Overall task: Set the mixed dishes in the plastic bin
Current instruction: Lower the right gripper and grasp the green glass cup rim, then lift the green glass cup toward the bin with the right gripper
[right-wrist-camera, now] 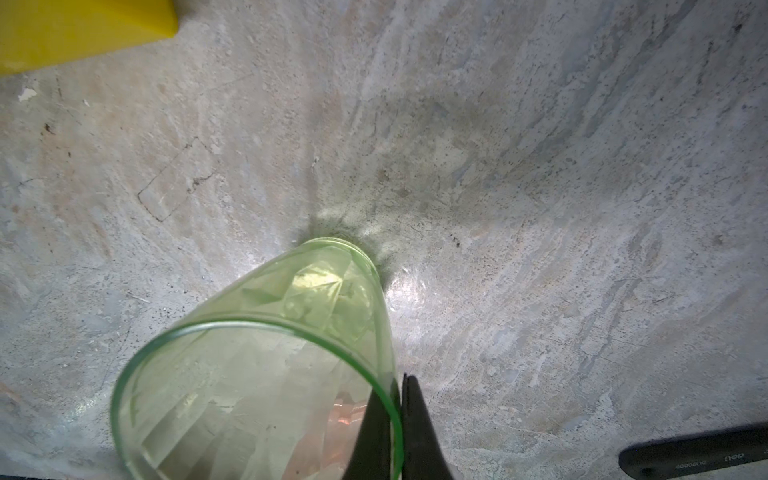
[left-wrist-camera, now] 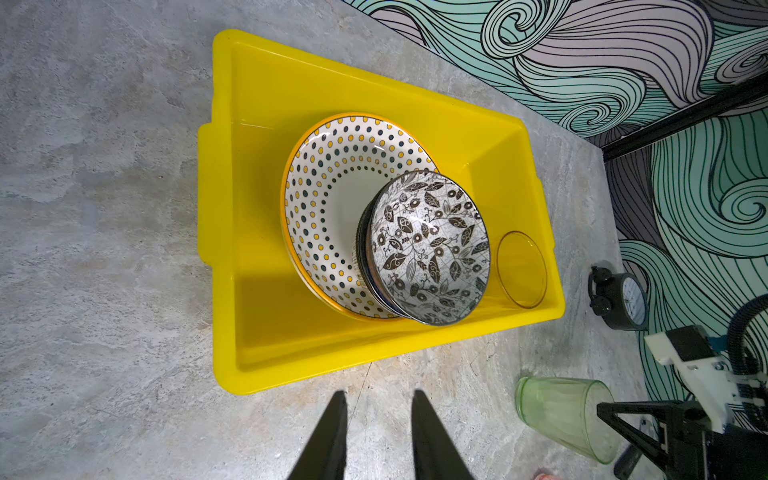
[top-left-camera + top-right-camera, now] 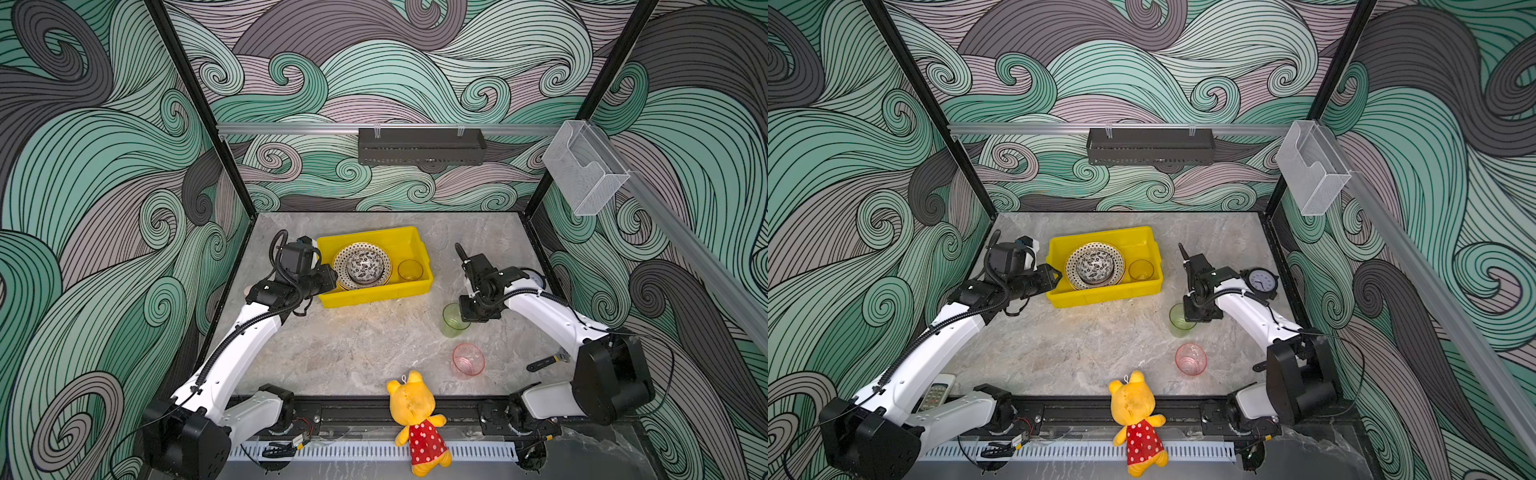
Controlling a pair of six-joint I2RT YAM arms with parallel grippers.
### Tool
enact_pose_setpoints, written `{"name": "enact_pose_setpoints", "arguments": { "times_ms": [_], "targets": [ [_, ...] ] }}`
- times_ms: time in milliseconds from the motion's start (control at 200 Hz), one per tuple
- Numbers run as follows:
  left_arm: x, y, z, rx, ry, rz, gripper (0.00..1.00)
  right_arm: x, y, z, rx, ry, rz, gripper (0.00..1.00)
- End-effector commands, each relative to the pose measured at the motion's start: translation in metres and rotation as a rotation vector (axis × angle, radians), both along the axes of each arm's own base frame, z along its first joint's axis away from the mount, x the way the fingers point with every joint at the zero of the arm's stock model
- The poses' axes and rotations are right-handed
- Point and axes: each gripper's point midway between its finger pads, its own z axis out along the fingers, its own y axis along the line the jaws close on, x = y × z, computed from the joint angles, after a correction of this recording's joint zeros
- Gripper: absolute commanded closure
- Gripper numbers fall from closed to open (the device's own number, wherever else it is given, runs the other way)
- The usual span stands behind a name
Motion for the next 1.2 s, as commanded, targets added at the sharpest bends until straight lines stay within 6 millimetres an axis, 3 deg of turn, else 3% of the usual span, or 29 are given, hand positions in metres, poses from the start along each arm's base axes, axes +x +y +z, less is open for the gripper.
{"name": "enact_pose_setpoints", "arguments": {
  "times_ms": [0,1191],
  "targets": [
    [-0.003,0.004,0.008,0.001,-0.01,0.015,0.7,0.004,0.003,0.014,0.024,-0.022,0.0,1.0],
    [-0.011,0.014,0.006,0.041,-0.037,0.031,0.7,0.032,0.02,0.075,0.085,-0.139,0.008,1.0]
  ]
}}
